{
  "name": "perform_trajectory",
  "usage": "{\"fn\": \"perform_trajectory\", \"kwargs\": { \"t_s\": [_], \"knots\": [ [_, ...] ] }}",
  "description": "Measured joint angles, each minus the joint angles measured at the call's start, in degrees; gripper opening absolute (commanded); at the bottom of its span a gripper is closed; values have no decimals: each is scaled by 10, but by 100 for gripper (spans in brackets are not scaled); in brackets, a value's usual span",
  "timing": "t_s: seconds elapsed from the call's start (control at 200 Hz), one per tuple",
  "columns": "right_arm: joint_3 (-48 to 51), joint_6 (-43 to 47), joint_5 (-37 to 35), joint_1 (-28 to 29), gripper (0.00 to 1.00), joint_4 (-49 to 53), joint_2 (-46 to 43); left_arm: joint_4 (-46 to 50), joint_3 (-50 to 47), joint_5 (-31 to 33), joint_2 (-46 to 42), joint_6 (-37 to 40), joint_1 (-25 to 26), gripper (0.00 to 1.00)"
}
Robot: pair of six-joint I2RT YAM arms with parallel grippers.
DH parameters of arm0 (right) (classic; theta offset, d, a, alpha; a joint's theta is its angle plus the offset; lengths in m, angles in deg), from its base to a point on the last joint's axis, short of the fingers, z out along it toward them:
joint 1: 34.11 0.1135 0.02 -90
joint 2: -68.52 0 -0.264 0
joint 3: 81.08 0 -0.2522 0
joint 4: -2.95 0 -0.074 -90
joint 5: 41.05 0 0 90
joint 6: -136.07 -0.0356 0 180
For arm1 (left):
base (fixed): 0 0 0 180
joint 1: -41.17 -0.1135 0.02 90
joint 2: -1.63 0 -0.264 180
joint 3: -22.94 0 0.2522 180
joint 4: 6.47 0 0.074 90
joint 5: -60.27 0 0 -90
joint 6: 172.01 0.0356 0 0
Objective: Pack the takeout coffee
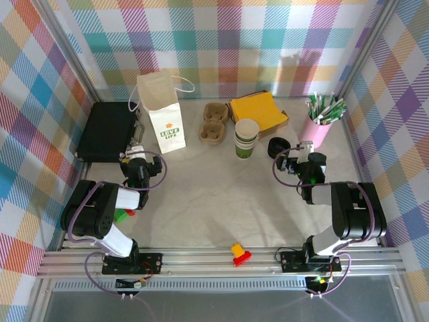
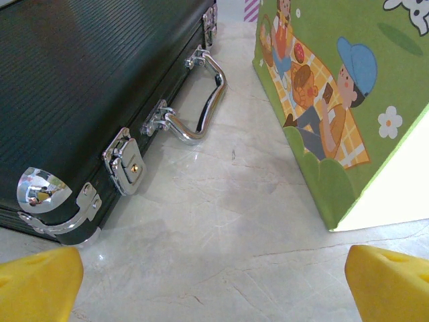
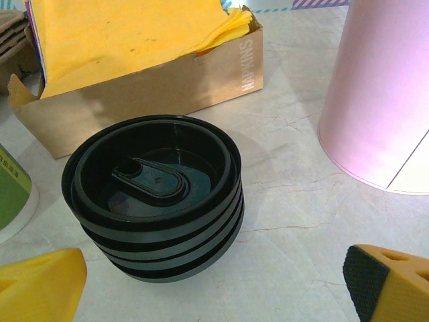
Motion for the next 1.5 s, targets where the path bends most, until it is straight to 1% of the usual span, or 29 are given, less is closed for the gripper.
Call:
{"fn": "perform_trajectory", "kwargs": {
  "t_s": [0.35,0.48,0.58,0.695,0.79,0.885,0.975,1.025,1.09,1.165,1.27,1.305,1.42,1.5],
  "knots": [
    [5,2,0,0,99,-13,0,-2,-1,1,0,0,0,100],
    [21,2,-10,0,99,-25,-5,-17,-26,-3,-21,1,2,100],
    [24,-2,-26,0,99,0,-38,-1,-47,5,-69,1,6,100],
    [8,-17,-50,0,99,63,-98,52,-47,13,-170,-2,7,100],
    [-24,-49,-70,0,99,138,-142,113,-38,27,-254,-12,12,100],
    [-73,-112,-88,0,99,248,-189,189,-21,42,-318,-28,25,100],
    [-126,-164,-78,0,99,342,-221,305,18,52,-373,-70,33,100],
    [-151,-190,-62,0,99,380,-232,389,60,50,-399,-107,33,100],
    [-180,-223,-38,0,99,429,-240,471,111,40,-416,-148,35,100],
    [-228,-259,-6,2,99,500,-233,562,172,6,-428,-191,35,100],
    [-321,-291,12,26,99,604,-195,647,213,-54,-433,-231,36,100],
    [-358,-297,9,44,100,637,-177,675,219,-73,-433,-242,36,100],
    [-479,-302,-14,110,98,740,-113,755,228,-136,-426,-258,36,100],
    [-548,-303,-41,148,93,795,-71,794,233,-179,-420,-258,36,100]
  ]
}}
